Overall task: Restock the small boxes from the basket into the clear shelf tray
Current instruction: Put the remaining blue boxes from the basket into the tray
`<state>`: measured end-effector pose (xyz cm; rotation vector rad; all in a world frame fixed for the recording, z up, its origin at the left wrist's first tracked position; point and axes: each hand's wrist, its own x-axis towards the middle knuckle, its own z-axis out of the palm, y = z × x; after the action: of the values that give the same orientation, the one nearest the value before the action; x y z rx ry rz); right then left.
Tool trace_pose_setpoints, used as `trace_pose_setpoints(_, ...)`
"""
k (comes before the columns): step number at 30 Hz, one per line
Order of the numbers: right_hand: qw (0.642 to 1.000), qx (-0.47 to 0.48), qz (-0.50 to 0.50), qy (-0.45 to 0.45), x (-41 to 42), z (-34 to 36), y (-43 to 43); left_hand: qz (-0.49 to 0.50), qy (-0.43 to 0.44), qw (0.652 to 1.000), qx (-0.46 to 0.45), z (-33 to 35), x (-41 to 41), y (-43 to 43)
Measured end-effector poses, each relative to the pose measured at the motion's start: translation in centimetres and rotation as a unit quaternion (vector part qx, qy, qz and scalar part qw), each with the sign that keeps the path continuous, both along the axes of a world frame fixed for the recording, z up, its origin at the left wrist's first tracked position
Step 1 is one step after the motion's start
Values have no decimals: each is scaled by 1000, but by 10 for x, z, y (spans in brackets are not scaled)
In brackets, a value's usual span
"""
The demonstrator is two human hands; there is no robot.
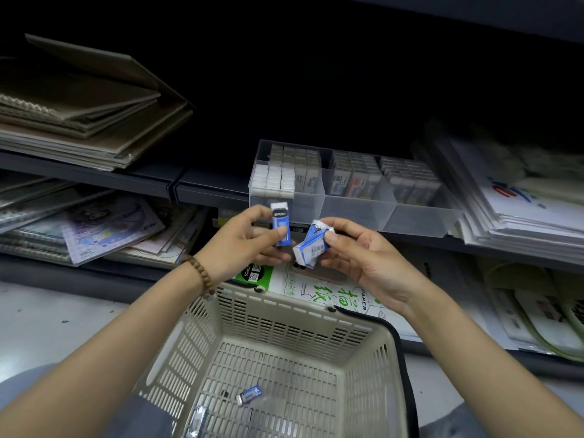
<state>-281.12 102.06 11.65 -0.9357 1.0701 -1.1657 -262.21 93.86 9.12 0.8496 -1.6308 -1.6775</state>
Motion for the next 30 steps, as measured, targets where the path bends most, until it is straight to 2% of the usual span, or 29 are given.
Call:
trace_pose_setpoints(7,998,-9,-46,32,11,-12,1,-54,-2,996,77,0,-15,20)
trace_pose_setpoints(11,996,-29,-69,50,14,-15,1,-86,-30,996,2,0,-14,20)
trace_pose_setpoints(21,991,-57,-95,81,16,-19,2,-134,-50,990,3,2,-5,15)
trace_pose_setpoints(25,994,-49,-67,67,15,-17,1,-157,-69,985,-26,6,-7,15)
trace_pose_setpoints(27,993,-55,-60,80,13,-11,-1,-142,-64,987,-45,7,-7,13)
trace_pose_setpoints(30,988,-71,-42,132,7,6,-8,-47,-67,992,-91,9,-9,6)
